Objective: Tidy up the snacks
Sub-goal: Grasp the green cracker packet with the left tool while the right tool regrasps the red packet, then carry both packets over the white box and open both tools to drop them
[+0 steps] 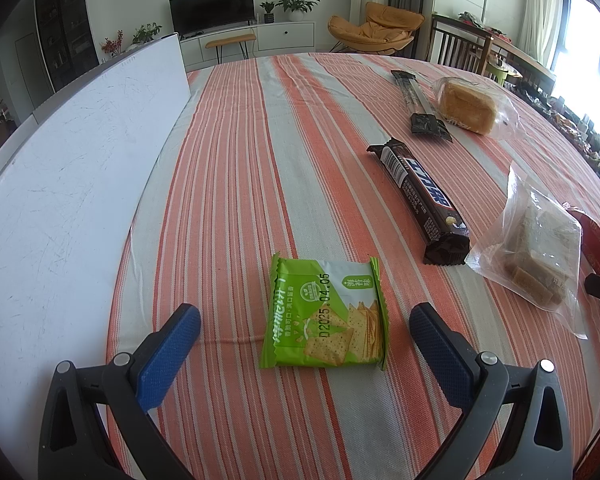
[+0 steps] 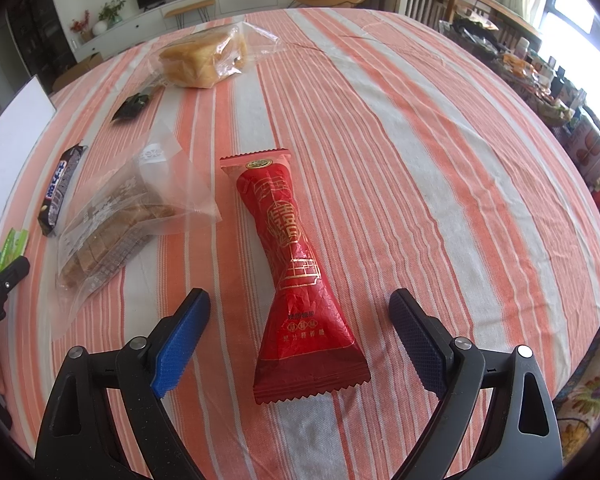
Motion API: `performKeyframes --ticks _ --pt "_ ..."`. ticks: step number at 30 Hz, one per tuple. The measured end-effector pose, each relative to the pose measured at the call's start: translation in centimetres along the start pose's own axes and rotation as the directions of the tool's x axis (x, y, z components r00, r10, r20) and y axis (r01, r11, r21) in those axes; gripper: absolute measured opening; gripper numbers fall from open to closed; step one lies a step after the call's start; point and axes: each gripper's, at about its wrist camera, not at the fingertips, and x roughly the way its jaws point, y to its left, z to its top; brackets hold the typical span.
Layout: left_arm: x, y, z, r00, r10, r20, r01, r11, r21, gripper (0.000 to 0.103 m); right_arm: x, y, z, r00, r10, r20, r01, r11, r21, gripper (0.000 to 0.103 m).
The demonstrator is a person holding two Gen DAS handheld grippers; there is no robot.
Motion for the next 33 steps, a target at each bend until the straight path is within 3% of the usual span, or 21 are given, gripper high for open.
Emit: performKeyframes --ticks 4,5,6,7,8,9,11,15,18,22,26,31,33 --pt "-0.2 -0.4 -0.4 1.0 -0.023 -0.021 0.024 0.999 0.031 0.103 -0.3 -0.4 -0.1 1.0 0.012 0.001 -0.012 1.0 0.006 0.089" --pt "-0.6 -0.6 -0.5 0.999 -0.029 -0.023 0.03 0.998 0.058 0.098 -0.6 -0.6 -0.1 1.0 0.01 0.011 -0.01 1.0 0.003 0.072" --pt "-1.0 -0.9 -0.7 0.999 -0.046 -0.019 0.047 0.996 0.077 0.086 -1.0 -1.1 0.0 1.0 0.006 0.02 -0.006 1.0 0.003 0.029" --pt "-1.4 -1.1 -0.9 0.998 -0.066 -0.015 0.067 0.993 0.097 0.077 -1.1 -1.8 0.0 0.999 0.041 0.003 -0.041 0.999 0.031 0.03" --pt "-1.8 -1.4 -1.0 0.998 -0.067 -0.011 0.068 0.991 0.114 0.055 -1.3 -2.9 0.0 0.995 0.099 -0.001 -0.098 0.992 0.076 0.029" --pt "-1.9 -1.5 -1.0 0.997 -0.077 -0.022 0.079 0.99 0.12 0.049 -1.3 -4.0 0.0 0.99 0.143 -0.003 -0.142 0.983 0.12 0.026" --pt "-2.3 -1.2 -1.1 0.995 -0.09 -0.039 0.094 0.991 0.095 0.049 -1.8 -6.4 -0.6 0.969 0.247 0.017 -0.245 0.943 0.225 0.023" --pt "-3.6 -0.3 -2.0 0.977 -0.21 -0.04 0.211 0.978 0.0 0.049 -3.1 -10.3 -2.9 0.87 0.477 0.122 -0.483 0.779 0.4 0.021" --pt "-4.9 -0.3 -2.5 0.961 -0.276 -0.032 0.275 0.961 -0.031 0.049 -3.7 -11.5 -4.7 0.805 0.564 0.187 -0.576 0.666 0.474 0.021" --pt "-7.5 -0.4 -2.8 0.939 -0.345 -0.012 0.344 0.938 -0.05 0.049 -3.4 -11.4 -6.3 0.699 0.666 0.261 -0.672 0.487 0.558 0.021" --pt "-11.1 0.3 -2.6 0.899 -0.436 0.021 0.436 0.894 -0.1 0.049 -5.0 -8.3 -4.9 0.638 0.722 0.268 -0.728 0.452 0.516 0.021" --pt "-16.4 3.8 -1.9 0.855 -0.508 0.102 0.518 0.837 -0.177 0.049 -8.8 -0.1 -1.1 0.557 0.803 0.21 -0.805 0.46 0.376 0.021" --pt "-18.9 6.3 -1.8 0.854 -0.497 0.155 0.52 0.833 -0.188 0.049 -10.3 4.0 0.4 0.519 0.838 0.172 -0.834 0.451 0.316 0.021"
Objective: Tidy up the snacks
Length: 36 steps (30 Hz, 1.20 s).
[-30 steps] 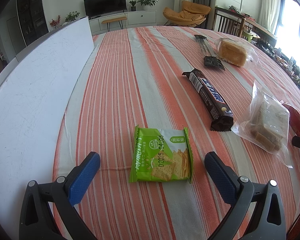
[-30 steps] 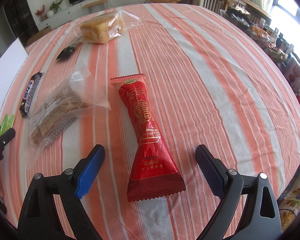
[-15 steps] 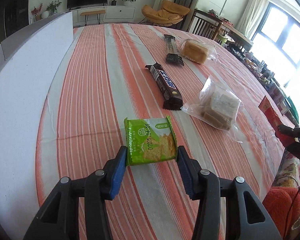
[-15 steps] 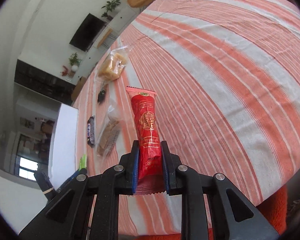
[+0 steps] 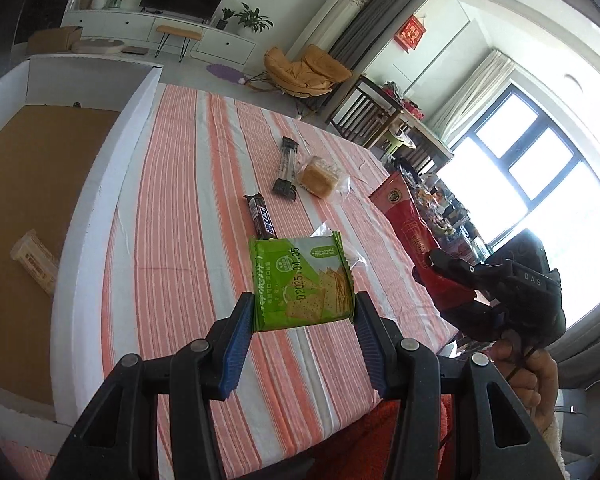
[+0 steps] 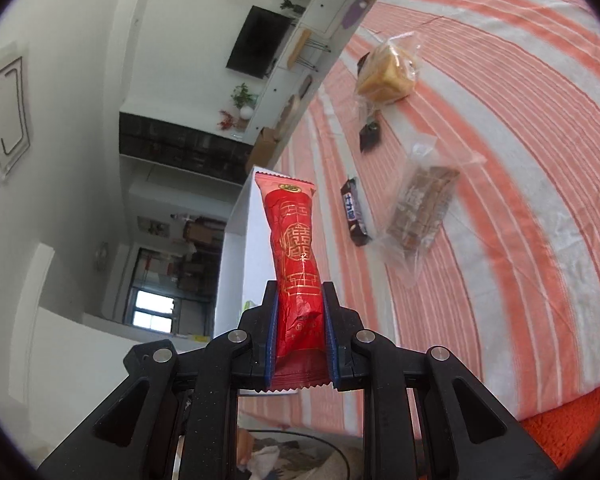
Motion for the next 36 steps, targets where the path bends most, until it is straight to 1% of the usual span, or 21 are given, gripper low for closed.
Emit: performKeyframes --ticks 3,5,7,10,11,12,14,15,17,20,22,23,25,27,29,30,31,32,33,35,36 --pt "-5.1 2.3 1.5 0.992 0.082 0.099 -0.082 0.997 -0.012 0.049 5.1 5.5 -0.5 0.994 0.055 -0.093 -0.063 0.995 -0.079 0.021" --pt "-8.3 4.9 2.2 0.972 0.176 0.159 -0.17 0.984 -0.047 0.049 8.7 9.1 -1.5 0.984 0.077 -0.162 -0.099 0.986 -0.134 0.021" --pt "-10.6 8.0 2.6 0.934 0.297 0.199 -0.283 0.954 -0.099 0.049 12.5 12.2 -2.6 0.972 0.073 -0.222 -0.117 0.975 -0.191 0.021" --pt "-12.7 13.0 2.5 0.867 0.454 0.206 -0.412 0.885 -0.217 0.05 18.3 15.7 -4.6 0.954 0.052 -0.294 -0.135 0.953 -0.269 0.022" --pt "-12.8 14.6 2.2 0.848 0.496 0.188 -0.443 0.857 -0.262 0.056 20.1 16.3 -5.4 0.949 0.036 -0.313 -0.134 0.946 -0.294 0.029" --pt "-12.9 16.1 1.9 0.835 0.526 0.16 -0.465 0.831 -0.305 0.07 21.6 16.6 -6.0 0.942 0.005 -0.335 -0.117 0.942 -0.315 0.042" --pt "-12.8 18.0 0.7 0.815 0.563 0.133 -0.487 0.792 -0.368 0.081 23.1 16.2 -6.9 0.934 -0.076 -0.35 -0.057 0.933 -0.355 0.066" --pt "-12.8 18.3 0.2 0.811 0.57 0.133 -0.49 0.785 -0.378 0.083 22.8 15.6 -7.0 0.937 -0.098 -0.337 -0.037 0.927 -0.373 0.066" --pt "-11.8 18.1 -0.5 0.819 0.559 0.128 -0.488 0.797 -0.357 0.086 21.5 14.0 -6.6 0.945 -0.159 -0.285 0.025 0.907 -0.421 0.066" --pt "-9.6 16.2 -0.6 0.862 0.493 0.118 -0.442 0.845 -0.301 0.086 18.4 10.0 -4.3 0.944 -0.292 -0.151 0.196 0.869 -0.454 0.066" --pt "-8.0 13.7 -0.4 0.898 0.424 0.118 -0.388 0.889 -0.245 0.086 15.3 6.7 -2.7 0.917 -0.396 -0.04 0.338 0.829 -0.445 0.066" --pt "-7.1 12.2 -0.2 0.915 0.386 0.118 -0.356 0.91 -0.211 0.086 13.5 5.1 -2.1 0.895 -0.446 0.014 0.408 0.804 -0.432 0.066" --pt "-5.4 8.2 0.1 0.946 0.304 0.114 -0.288 0.948 -0.133 0.087 9.6 1.9 -0.7 0.832 -0.543 0.113 0.54 0.749 -0.384 0.066" --pt "-3.9 4.2 0.7 0.972 0.214 0.094 -0.211 0.977 -0.039 0.095 5.6 -1.1 0.0 0.745 -0.636 0.202 0.664 0.673 -0.326 0.066" --pt "-2.1 0.8 0.6 0.987 0.147 0.068 -0.151 0.987 0.051 0.102 2.4 -3.3 0.4 0.637 -0.721 0.274 0.77 0.578 -0.27 0.066" --pt "-0.8 -0.8 0.5 0.99 0.126 0.056 -0.131 0.987 0.092 0.103 1.1 -4.4 0.4 0.594 -0.748 0.295 0.804 0.542 -0.244 0.067" --pt "0.7 -1.8 0.2 0.992 0.12 0.039 -0.124 0.984 0.125 0.103 -0.1 -5.3 0.5 0.555 -0.772 0.31 0.832 0.511 -0.217 0.067" --pt "2.4 -2.8 0.1 0.992 0.125 0.015 -0.126 0.98 0.154 0.103 -1.0 -6.1 0.7 0.533 -0.787 0.31 0.846 0.497 -0.191 0.067" --pt "4.3 -3.4 -0.1 0.991 0.137 -0.008 -0.134 0.975 0.175 0.103 -1.8 -6.9 0.8 0.538 -0.79 0.294 0.842 0.515 -0.158 0.067" --pt "8.2 -3.7 -0.9 0.98 0.192 -0.052 -0.178 0.964 0.198 0.103 -3.0 -7.6 1.2 0.581 -0.766 0.276 0.811 0.574 -0.112 0.067" --pt "10.4 -3.4 -1.2 0.969 0.237 -0.076 -0.217 0.954 0.207 0.103 -3.0 -7.7 1.3 0.58 -0.766 0.276 0.811 0.574 -0.11 0.067"
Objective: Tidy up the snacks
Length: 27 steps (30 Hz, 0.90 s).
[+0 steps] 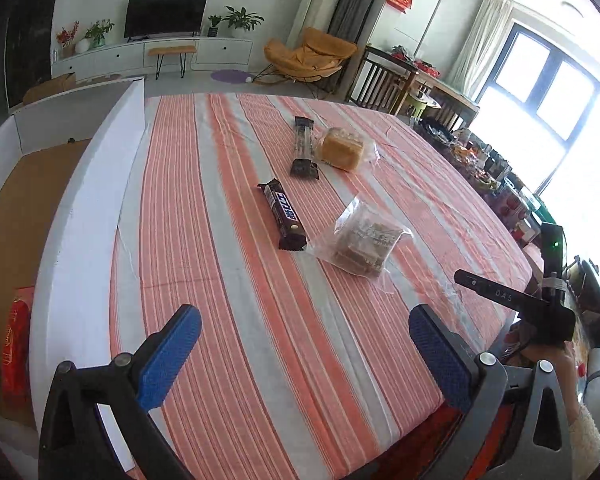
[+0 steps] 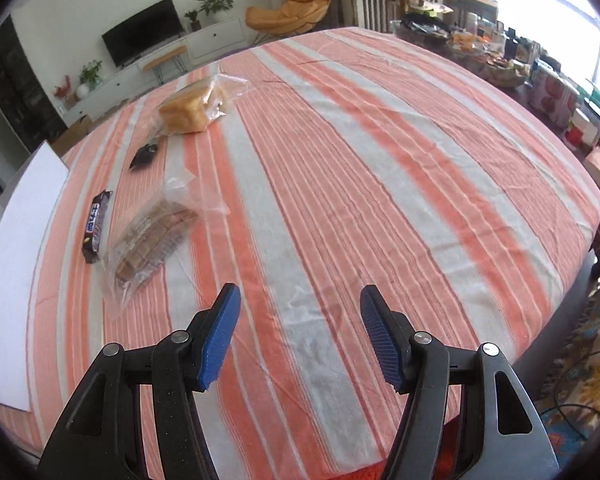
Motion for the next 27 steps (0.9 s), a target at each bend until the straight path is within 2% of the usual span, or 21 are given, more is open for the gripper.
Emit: performKeyframes --ticks 4,7,10,19,27 --pt "6.3 0.4 -0.9 0.988 0.141 -0.064 -0.139 0.989 0.044 0.103 1.0 0.9 0.1 1.0 -0.002 -0.02 0.001 0.999 -0.048 0.065" --pt "9.0 1.2 -0.7 0.974 0.219 -0.051 -0.216 0.974 0.072 0.103 1.6 1.5 -0.4 0.998 -0.044 -0.037 0.041 0.997 -0.071 0.068" --pt "10.6 1.9 -0.2 0.963 0.267 -0.04 -0.263 0.961 0.084 0.103 1.7 1.6 -0.6 0.997 -0.068 -0.04 0.065 0.994 -0.087 0.068" --pt "11.3 2.5 0.1 0.963 0.269 -0.025 -0.266 0.961 0.077 0.103 1.9 1.1 -0.7 0.993 -0.099 -0.058 0.095 0.993 -0.076 0.068" --pt "11.3 2.5 0.1 0.963 0.269 -0.026 -0.266 0.961 0.078 0.103 1.8 1.8 -0.9 0.987 -0.153 -0.05 0.146 0.982 -0.119 0.068"
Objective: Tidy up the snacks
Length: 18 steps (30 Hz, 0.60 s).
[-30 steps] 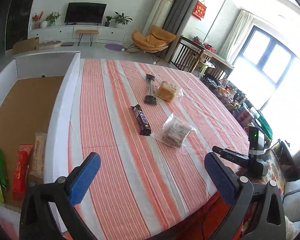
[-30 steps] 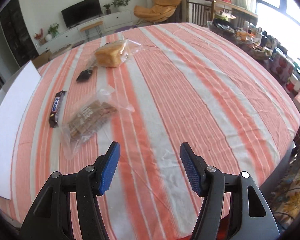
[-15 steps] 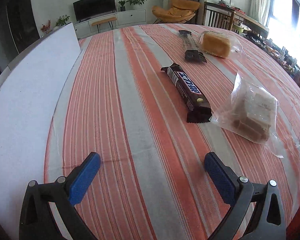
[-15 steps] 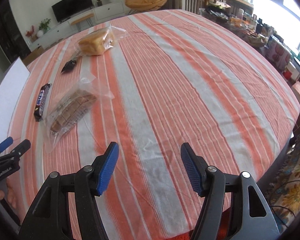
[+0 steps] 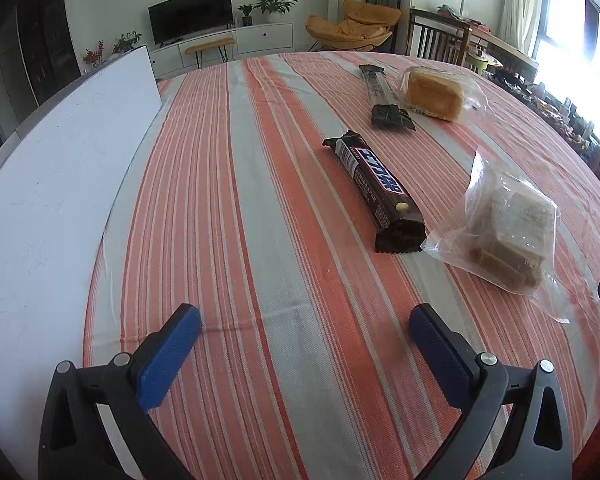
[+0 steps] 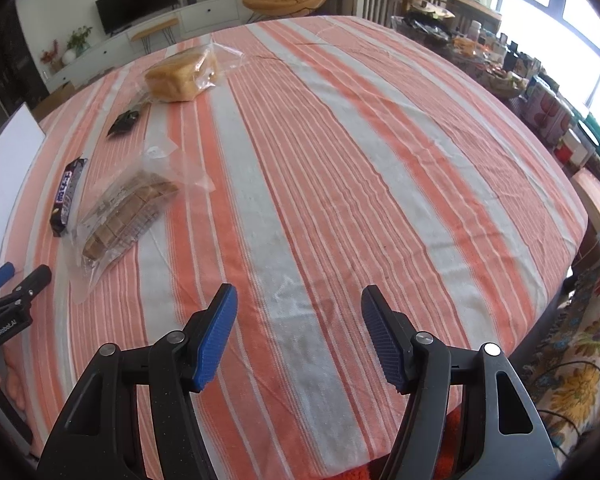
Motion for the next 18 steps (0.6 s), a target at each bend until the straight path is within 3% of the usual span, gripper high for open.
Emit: performKeyframes --ticks 6,10,13,18 --pt "0.0 0.0 0.0 1.0 0.0 0.0 0.0 1.0 0.0 0.103 -0.1 0.1 0.0 1.0 -0.006 0.003 0.006 1.0 -0.008 0.068" --pt "0.0 0.0 0.0 1.0 0.0 0.0 0.0 1.0 0.0 0.103 -0.2 0.1 0.0 0.999 0.039 0.009 -0.039 0.999 -0.01 0.068" --pt "0.0 0.0 0.0 1.0 0.0 0.0 0.0 1.0 0.0 0.103 -0.5 1.5 0.0 0.997 0.077 0.014 -0.076 0.994 -0.076 0.068" --pt "0.0 0.0 0.0 1.0 0.0 0.0 0.0 1.0 0.0 0.103 -1.2 6.1 0.7 0.965 0.263 0.01 -0.258 0.952 -0.167 0.068"
